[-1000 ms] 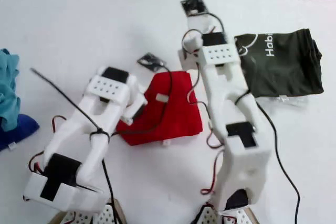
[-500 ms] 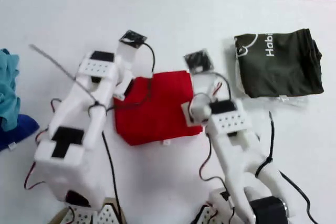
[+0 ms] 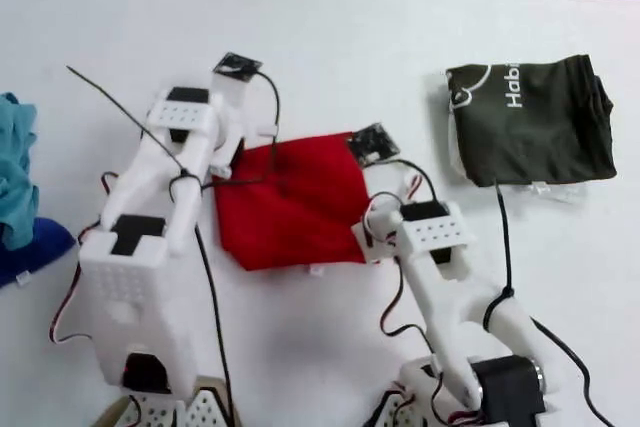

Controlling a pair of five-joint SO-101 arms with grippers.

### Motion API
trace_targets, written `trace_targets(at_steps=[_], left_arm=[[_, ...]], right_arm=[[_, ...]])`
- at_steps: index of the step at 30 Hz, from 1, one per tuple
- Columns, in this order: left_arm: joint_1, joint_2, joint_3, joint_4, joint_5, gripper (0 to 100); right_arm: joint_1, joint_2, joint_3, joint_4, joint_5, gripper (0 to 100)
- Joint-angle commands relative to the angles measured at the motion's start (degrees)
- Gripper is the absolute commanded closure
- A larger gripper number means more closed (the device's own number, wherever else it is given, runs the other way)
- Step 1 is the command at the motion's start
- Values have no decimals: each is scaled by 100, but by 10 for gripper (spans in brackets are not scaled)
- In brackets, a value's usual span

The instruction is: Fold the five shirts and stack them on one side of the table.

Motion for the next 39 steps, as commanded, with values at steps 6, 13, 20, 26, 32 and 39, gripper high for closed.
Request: trace_targets(at_steps=[6,13,20,26,32,39], left_arm=[[-35,-70,-1007,993,70,975],[-62,-79,-2466,2479,62,975],[-651,-79,-3196,3490,26,974],[-1319,-79,-3204,3490,18,974],[-1609,-185,-3204,3490,-211,974],[-1600,-853,-3196,3490,-220,974]], right_arm=[[154,-1209,-1116,848,0,977],[92,-1059,-1626,927,-97,803],[-312,690,-2374,936,-1125,726],[-391,2308,-3912,1789,-1776,724],[-365,3767,-5433,2686,-1873,723],[-629,5297,-6840,3398,-1864,723]])
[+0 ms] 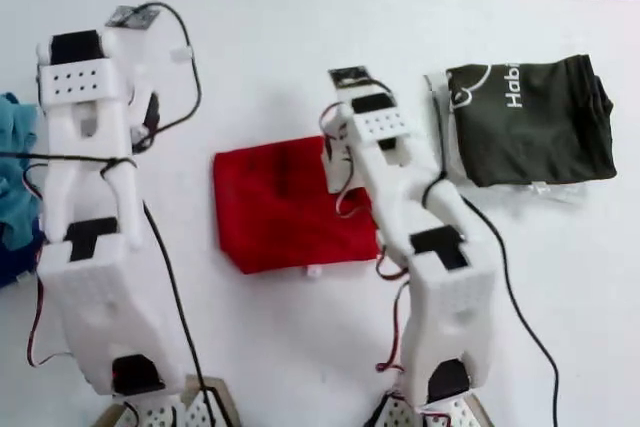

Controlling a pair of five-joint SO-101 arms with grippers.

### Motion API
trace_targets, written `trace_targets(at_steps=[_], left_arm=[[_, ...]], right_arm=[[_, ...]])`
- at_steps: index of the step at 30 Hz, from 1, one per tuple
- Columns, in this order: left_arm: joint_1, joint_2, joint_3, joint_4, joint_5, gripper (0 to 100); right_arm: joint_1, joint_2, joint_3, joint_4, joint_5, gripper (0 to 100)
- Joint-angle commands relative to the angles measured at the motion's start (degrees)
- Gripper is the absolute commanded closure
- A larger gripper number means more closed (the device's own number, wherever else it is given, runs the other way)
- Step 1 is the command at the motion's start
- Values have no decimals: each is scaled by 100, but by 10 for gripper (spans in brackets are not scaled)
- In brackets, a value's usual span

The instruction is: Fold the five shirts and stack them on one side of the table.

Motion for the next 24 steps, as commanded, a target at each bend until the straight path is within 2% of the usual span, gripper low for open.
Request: trace_targets(at_steps=[1,11,19,24], left_arm=[[-79,-607,-233,105,-62,974],[-281,-651,-224,114,-53,974],[-281,-659,-233,105,-53,974],[-281,-659,-233,105,-53,974]], right_arm=[[-171,576,-774,295,-26,723],[-189,1824,-2154,1226,18,735],[-295,2378,-2919,1710,774,978],[-171,2475,-3209,1947,695,933]])
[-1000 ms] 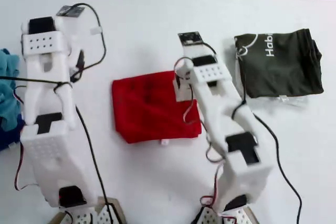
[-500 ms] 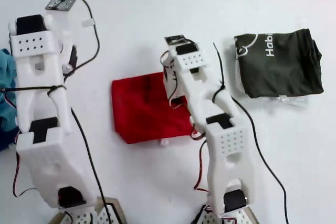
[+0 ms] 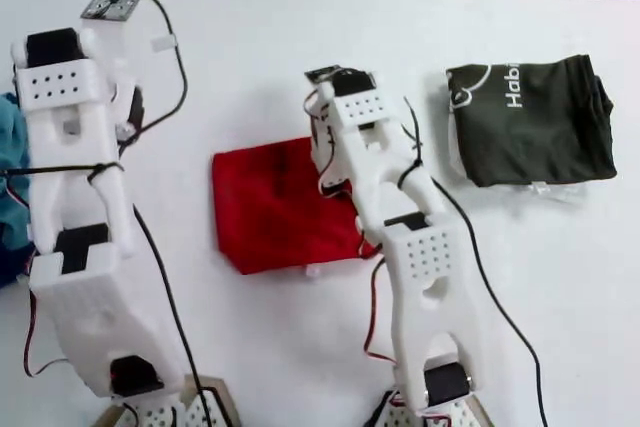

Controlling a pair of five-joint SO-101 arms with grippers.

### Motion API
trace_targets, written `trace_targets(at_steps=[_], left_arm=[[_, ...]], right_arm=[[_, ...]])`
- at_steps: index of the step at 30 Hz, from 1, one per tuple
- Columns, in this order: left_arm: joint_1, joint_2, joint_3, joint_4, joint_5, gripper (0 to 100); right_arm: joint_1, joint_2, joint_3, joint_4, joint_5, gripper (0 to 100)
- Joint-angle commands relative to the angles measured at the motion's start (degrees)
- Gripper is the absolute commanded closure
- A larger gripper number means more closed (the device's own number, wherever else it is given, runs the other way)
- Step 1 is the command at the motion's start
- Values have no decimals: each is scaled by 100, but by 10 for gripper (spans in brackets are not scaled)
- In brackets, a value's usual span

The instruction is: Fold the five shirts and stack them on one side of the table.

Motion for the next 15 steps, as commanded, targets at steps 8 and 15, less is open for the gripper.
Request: trace_targets(at_steps=[8,15], left_arm=[[-18,-413,-233,70,-53,974],[-18,-404,-233,70,-53,974]], right_arm=[[145,-470,-79,312,18,700],[154,-1499,-79,444,-35,707]])
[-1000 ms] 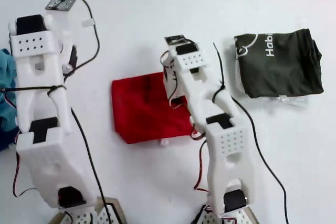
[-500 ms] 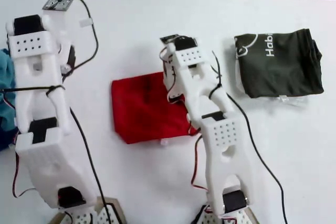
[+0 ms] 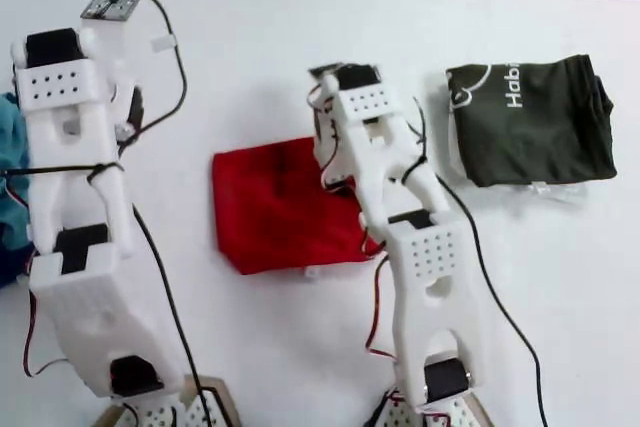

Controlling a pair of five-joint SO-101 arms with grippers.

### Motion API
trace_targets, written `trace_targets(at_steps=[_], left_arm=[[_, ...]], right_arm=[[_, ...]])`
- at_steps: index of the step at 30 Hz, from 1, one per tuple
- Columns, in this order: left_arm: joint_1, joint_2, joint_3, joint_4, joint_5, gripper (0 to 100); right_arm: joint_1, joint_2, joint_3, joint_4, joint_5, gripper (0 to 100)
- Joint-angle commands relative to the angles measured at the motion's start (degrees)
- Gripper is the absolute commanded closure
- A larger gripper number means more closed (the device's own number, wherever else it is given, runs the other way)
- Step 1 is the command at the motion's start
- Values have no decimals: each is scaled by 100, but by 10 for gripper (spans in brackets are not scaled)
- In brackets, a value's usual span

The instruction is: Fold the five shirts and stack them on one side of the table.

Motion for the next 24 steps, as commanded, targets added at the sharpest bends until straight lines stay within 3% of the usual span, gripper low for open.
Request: trace_targets(at_steps=[1,12,24], left_arm=[[-18,-404,-233,70,-53,974],[-35,-378,-233,70,-53,974],[-44,-378,-233,62,-62,974]], right_arm=[[31,-857,-70,92,-141,706],[-514,-848,114,84,-633,703],[-356,-4,97,-268,-1011,669]])
